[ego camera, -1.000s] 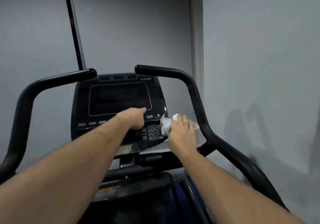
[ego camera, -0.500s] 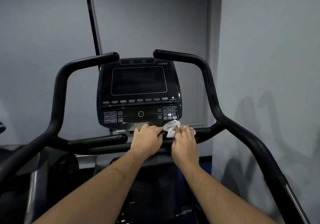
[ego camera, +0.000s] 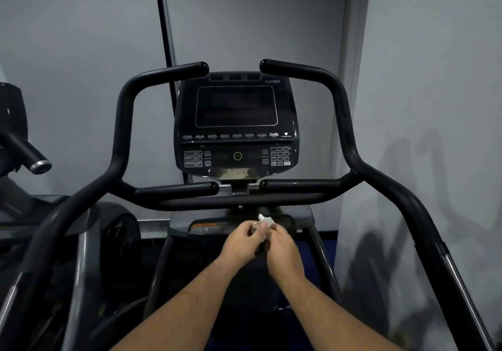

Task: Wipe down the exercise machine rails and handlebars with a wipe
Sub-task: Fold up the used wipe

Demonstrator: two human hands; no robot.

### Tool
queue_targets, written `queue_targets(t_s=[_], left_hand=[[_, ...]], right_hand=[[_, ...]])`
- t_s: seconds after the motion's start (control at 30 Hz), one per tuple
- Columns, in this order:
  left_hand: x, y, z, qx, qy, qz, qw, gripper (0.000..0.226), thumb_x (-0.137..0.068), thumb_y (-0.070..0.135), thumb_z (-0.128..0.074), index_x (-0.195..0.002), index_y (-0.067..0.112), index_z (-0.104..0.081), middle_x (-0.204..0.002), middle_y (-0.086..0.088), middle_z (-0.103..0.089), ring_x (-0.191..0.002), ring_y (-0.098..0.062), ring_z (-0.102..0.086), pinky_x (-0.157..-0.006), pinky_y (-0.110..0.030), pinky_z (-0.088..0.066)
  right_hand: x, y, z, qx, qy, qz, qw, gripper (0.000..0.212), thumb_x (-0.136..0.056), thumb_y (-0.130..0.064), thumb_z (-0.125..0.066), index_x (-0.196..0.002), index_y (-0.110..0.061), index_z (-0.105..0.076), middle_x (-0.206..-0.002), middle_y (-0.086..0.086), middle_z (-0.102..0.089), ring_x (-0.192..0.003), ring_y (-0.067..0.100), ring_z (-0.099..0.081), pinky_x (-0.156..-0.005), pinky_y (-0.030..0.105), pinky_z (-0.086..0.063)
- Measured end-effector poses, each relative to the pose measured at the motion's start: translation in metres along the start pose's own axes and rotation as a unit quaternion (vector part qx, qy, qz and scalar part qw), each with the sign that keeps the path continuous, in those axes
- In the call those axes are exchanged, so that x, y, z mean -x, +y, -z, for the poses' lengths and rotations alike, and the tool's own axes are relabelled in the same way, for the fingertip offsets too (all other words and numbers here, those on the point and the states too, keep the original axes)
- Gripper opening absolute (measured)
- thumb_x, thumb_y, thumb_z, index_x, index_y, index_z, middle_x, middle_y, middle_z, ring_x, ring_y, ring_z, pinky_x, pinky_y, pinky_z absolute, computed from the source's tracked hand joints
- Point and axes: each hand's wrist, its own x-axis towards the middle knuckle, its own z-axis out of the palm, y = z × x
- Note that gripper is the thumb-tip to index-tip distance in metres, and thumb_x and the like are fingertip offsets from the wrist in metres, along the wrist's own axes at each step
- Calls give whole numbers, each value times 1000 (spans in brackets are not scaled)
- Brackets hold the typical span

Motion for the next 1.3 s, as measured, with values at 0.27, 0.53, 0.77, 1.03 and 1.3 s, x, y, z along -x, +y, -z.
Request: queue_targets(t_s=[0.27, 0.53, 0.77, 1.03, 1.3], left_hand=[[42, -88, 4, 25, 2, 127, 992, 14, -87, 17, -57, -90, 14, -70, -77, -1, -70, -66, -12, -60, -58, -30, -48], [72, -159, -13, 30, -63, 223, 972, 14, -86, 21, -66, -100, 18, -67, -85, 0, -70, -71, -10, -61, -56, -22, -45], [81, -226, -46, -207, -158, 203, 944, 31, -91, 36, -62, -117, 20, -64, -110, 1, -69, -97, -14, -64, -82, -26, -50], [92, -293, -68, -389, -230, 233, 861, 45, -93, 34, -48, -136, 24, -53, -139, -1, -51, -129, -28, -43, -106, -46, -40], [76, -336, -89, -423, -254, 238, 836, 45, -96, 34, -45, -139, 24, -49, -139, -2, -48, -129, -29, -41, -104, -47, -39]], right_hand=[[37, 52, -45, 10, -204, -74, 976, 67, -85, -14, -58, -146, -32, -36, -131, -4, -58, -99, 7, -62, -70, 15, -47], [68, 112, -91, 35, -241, -90, 966, 52, -86, -11, -65, -135, -27, -59, -123, -4, -64, -103, 9, -63, -71, 5, -45], [101, 176, -123, 100, -245, -181, 947, 14, -87, -7, -61, -85, -19, -68, -87, -4, -67, -72, 8, -61, -57, 8, -45], [127, 259, -159, 160, -282, -266, 908, 32, -94, -12, -56, -120, -24, -71, -115, 2, -72, -90, 15, -62, -74, 24, -50], [127, 307, -189, 196, -276, -283, 897, 31, -90, -11, -55, -118, -21, -66, -115, 7, -69, -95, 22, -63, -76, 22, -47]])
